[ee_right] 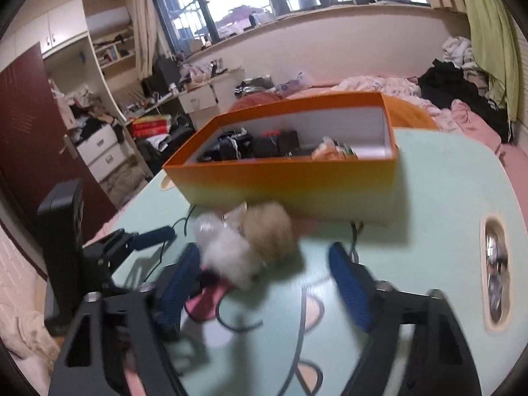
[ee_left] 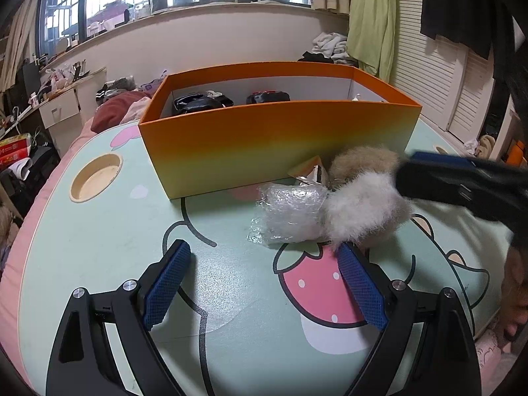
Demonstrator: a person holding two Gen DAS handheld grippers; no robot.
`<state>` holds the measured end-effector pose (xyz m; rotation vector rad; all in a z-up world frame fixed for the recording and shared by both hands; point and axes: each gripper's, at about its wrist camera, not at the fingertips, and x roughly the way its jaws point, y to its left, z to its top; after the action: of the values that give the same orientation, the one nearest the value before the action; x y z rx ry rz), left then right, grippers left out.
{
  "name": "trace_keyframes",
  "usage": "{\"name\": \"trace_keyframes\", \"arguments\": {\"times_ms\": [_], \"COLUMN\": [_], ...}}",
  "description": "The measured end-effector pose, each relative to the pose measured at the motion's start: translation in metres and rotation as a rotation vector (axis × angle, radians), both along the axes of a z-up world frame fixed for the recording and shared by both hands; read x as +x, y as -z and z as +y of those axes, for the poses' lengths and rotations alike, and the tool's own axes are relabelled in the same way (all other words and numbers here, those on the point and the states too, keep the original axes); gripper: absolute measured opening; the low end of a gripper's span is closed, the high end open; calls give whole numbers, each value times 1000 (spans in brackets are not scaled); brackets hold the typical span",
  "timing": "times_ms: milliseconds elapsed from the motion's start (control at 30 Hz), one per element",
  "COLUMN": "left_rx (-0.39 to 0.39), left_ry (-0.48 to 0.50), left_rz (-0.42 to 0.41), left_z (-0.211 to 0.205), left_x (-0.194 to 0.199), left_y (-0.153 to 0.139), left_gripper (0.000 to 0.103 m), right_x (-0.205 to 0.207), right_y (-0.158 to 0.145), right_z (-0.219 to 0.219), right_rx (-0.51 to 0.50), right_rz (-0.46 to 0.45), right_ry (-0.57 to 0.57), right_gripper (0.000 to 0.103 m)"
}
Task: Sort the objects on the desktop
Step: 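Grasp the clear plastic bag with the left gripper while the right grasps the brown fluffy ball, then lower the clear bag with the left gripper while the right lowers the brown ball into the box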
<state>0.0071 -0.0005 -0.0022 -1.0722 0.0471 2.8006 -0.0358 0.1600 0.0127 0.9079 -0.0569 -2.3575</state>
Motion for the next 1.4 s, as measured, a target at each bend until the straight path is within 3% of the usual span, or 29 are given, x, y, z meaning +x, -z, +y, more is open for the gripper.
{"name": "trace_keyframes", "arguments": {"times_ms": [167,233,367,533,633,733,833,867,1033,1133,1167,1300,1400], "left_rx": [0,0,17,179,156,156,116,116,116,125,127,91,133], "left_ry": [-1,0,8,96,77,91,129,135,147,150,160,163,160], "left_rz": [0,-1,1,-25,-14,-13,-93,-108,-76,-35,-18,115,189], "left_z": [1,1,-1,-14,-15,-13,-5,-5,-4,-10,-11,-19,-25], "left_x": [0,0,0,-2,-10,-18,-32,-33,-30,-22,-18,4,5], "left_y": [0,0,-1,-10,-22,-29,-19,-16,-16,-26,-32,-70,-100], "left_gripper": [91,91,91,91,89,63,39,37,34,34,34,34,34], "right_x": [-20,-29,-34,-37,-39,-41,-42,-43,-47,-45,-41,-20,-11], "right_y": [-1,10,19,25,27,27,27,28,30,28,26,9,-12], "right_z": [-18,-26,-12,5,12,11,15,16,15,17,19,34,34], "right_rx": [-14,34,-106,-221,-267,-286,-300,-305,-277,-272,-285,-345,-348], "right_rz": [-48,-91,-165,-215,-235,-229,-225,-229,-237,-221,-201,-92,-21], "right_ry": [-7,12,-17,-23,-20,-13,10,14,57,66,62,39,21], "right_gripper": [54,41,33,31,31,31,34,35,39,34,26,25,25]}}
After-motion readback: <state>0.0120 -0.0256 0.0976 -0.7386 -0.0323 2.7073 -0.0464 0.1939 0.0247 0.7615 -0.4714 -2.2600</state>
